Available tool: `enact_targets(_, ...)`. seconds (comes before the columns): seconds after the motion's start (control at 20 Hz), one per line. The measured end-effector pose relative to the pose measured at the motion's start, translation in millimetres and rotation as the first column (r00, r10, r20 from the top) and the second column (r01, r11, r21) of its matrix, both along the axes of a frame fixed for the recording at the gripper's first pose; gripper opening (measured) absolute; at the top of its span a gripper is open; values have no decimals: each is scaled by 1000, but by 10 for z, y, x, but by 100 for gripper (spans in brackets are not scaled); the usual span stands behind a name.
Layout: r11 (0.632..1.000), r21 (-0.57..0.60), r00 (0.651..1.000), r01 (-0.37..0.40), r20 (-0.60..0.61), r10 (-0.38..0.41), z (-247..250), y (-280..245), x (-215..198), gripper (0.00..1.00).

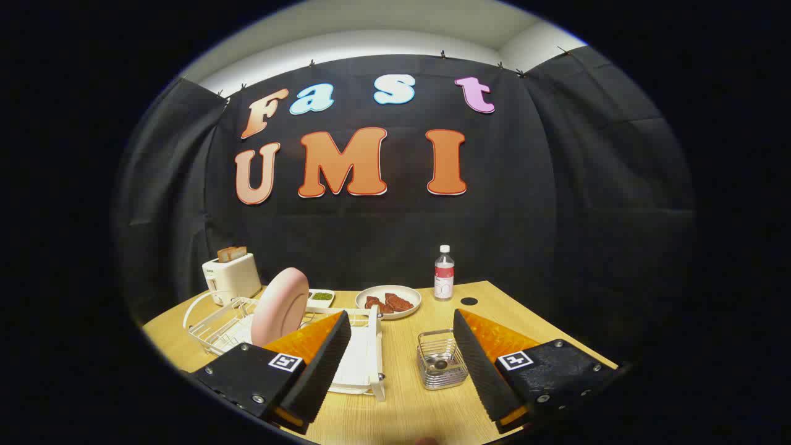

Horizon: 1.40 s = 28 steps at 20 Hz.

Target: Take the plate from the dish rack, then take the spoon from the basket and place it into the plate.

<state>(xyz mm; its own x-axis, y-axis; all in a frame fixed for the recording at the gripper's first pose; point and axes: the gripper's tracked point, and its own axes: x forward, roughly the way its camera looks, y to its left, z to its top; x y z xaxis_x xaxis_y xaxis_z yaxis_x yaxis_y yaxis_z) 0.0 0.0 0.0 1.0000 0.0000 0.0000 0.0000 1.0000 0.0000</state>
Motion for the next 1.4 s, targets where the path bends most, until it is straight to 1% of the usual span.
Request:
enact_targets(0.1,1000,-15,1000,-6,19,7,125,-20,8,99)
enact_targets(0.2,1000,-24,997,-5,76,6,216,-35,-45,99)
enact_targets(0.3,999,-12,993,-44,111,45,218,42,-105,99)
enact_targets(0.4,999,24,996,-22,87,20,88,-46,-172,99)
enact_targets(0.45,999,35,997,-29,71,27,32,-64,-192,99)
enact_targets(0.65,1000,21,997,17,76,-18,-59,-225,-362,99)
enact_targets(0.9,999,35,998,8,61,-10,-103,-202,-418,99)
enact_targets(1.15,998,58,998,-32,63,29,88,9,-372,99)
enact_targets(1.4,996,44,996,-82,20,82,289,469,-217,99)
